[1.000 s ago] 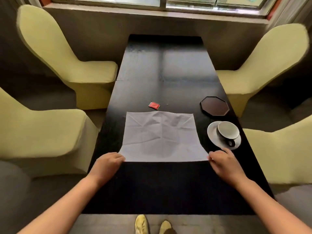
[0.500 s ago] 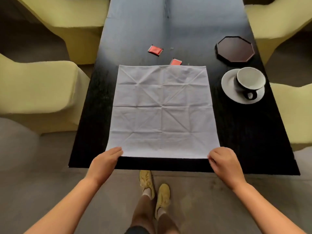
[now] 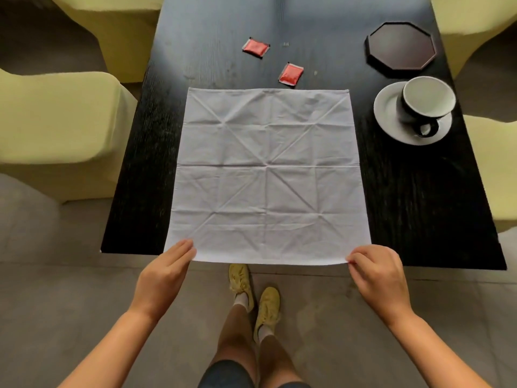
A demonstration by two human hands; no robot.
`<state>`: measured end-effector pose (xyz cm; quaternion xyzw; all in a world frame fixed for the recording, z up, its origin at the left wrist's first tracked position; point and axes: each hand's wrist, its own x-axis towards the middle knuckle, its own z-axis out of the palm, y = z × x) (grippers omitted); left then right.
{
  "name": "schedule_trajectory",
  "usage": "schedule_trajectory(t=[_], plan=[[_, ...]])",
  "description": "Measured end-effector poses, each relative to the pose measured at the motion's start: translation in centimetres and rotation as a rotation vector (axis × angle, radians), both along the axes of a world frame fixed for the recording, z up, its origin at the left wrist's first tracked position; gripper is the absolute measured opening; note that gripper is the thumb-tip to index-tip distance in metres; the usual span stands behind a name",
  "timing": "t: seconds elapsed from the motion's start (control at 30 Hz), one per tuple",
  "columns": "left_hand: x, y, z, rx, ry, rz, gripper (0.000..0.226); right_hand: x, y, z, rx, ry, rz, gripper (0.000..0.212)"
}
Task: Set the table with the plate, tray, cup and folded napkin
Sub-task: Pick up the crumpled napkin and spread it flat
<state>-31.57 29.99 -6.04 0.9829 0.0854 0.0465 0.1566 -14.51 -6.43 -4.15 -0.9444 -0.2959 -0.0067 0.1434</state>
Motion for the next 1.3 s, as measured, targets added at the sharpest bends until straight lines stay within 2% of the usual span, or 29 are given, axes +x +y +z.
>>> schedule_trajectory(t=[0.03,0.13,0.23,0.33,0.47,0.6,0.77,0.9,0.97,1.03,1.1,1.17,1.3], plan=[[0.0,-0.2,0.2,-0.007,0.003,0.013,0.029,-0.1,0.1,0.1,0.002,0.005,-0.033,0.004],[1.2,-1.2,1.0,-0.035,0.0,0.063,0.053,-0.9,1.7,0.2,0.031,0.054,-0.132,0.037],[4.8,-4.7,1.6,-0.069,0.028,0.072,0.055,-1.6,6.2,0.3,0.033,0.115,-0.095,0.053],[9.2,-8.7,1.1,-0.047,0.143,0.031,0.058,-1.3,11.3,-0.6,-0.072,0.226,-0.035,0.057],[12.3,-10.2,-1.7,0.028,0.305,0.023,0.056,0.2,13.5,-3.3,-0.221,0.254,-0.009,0.06],[12.0,-7.2,-3.2,0.055,0.278,0.031,0.06,2.7,10.6,-4.3,-0.285,0.237,-0.038,0.063],[10.6,-0.9,-3.5,0.03,0.273,0.252,0.069,6.4,4.6,-3.6,-0.32,0.197,-0.281,0.068],[11.4,-0.2,-3.0,0.011,0.275,0.423,0.075,6.8,5.2,-3.1,-0.347,0.163,-0.433,0.07],[12.4,-1.2,-2.7,-0.018,0.247,0.527,0.076,6.4,6.8,-2.8,-0.299,0.147,-0.423,0.07],[13.3,-2.7,-2.5,-0.039,0.221,0.411,0.074,5.6,9.2,-2.6,-0.219,0.144,-0.262,0.067],[13.9,-4.5,-2.7,-0.038,0.204,0.112,0.07,4.7,12.1,-2.7,-0.19,0.166,-0.027,0.063],[14.7,-5.9,-3.1,0.017,0.192,-0.111,0.065,4.3,14.8,-2.8,-0.214,0.148,0.116,0.059],[18.3,-5.6,-3.1,0.084,0.168,-0.147,0.059,7.0,17.6,-3.0,-0.285,0.158,0.088,0.057]])
